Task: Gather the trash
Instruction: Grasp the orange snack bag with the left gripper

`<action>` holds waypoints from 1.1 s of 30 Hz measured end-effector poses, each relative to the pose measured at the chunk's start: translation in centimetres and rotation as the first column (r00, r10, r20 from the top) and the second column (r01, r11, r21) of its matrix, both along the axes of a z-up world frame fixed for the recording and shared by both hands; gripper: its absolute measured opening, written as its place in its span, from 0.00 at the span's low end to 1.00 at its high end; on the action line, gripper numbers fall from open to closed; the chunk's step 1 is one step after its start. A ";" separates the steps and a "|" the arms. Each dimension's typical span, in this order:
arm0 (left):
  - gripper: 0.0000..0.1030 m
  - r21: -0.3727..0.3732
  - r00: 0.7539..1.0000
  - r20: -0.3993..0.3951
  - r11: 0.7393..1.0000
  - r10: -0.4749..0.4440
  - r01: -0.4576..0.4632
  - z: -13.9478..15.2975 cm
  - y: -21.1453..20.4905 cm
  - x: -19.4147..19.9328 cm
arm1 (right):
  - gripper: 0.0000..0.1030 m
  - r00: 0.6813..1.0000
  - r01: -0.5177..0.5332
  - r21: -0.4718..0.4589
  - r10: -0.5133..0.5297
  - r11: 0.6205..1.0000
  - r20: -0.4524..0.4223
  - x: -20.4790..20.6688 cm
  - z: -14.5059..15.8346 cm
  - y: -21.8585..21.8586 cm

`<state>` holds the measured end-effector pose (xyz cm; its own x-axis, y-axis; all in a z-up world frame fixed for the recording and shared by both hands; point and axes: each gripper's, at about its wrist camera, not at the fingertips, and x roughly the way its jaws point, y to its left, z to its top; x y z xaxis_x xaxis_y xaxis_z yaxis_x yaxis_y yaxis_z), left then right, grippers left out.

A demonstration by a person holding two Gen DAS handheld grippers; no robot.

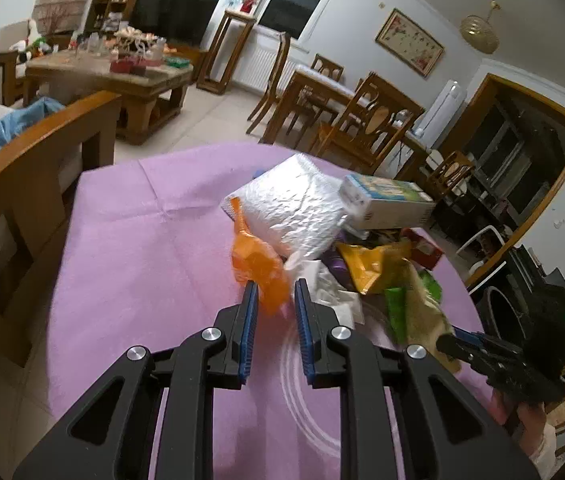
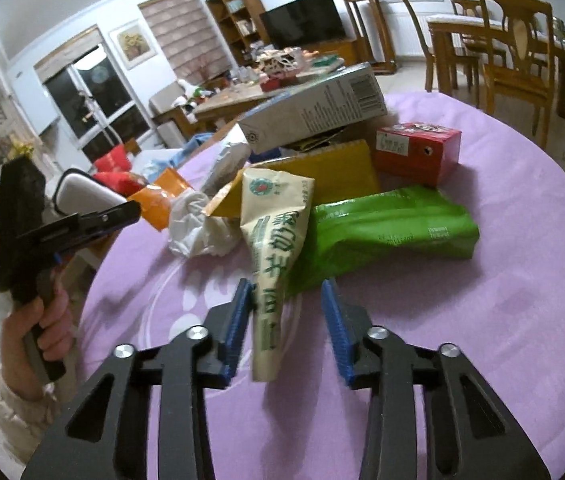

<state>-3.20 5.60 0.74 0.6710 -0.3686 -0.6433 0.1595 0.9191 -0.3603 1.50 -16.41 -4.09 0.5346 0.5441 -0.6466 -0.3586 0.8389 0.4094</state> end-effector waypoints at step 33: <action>0.25 0.246 0.995 -0.099 0.969 -0.001 0.025 -2.0 0.5 8.7 | 0.09 0.998 -0.038 -0.009 0.038 0.999 -0.049 1.8 -1.8 0.9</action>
<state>5.46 6.06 -1.30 0.5970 -0.1990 -0.7772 0.1474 0.9795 -0.1376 3.32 -15.50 -5.92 0.4816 0.5571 -0.6765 -0.3702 0.8290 0.4190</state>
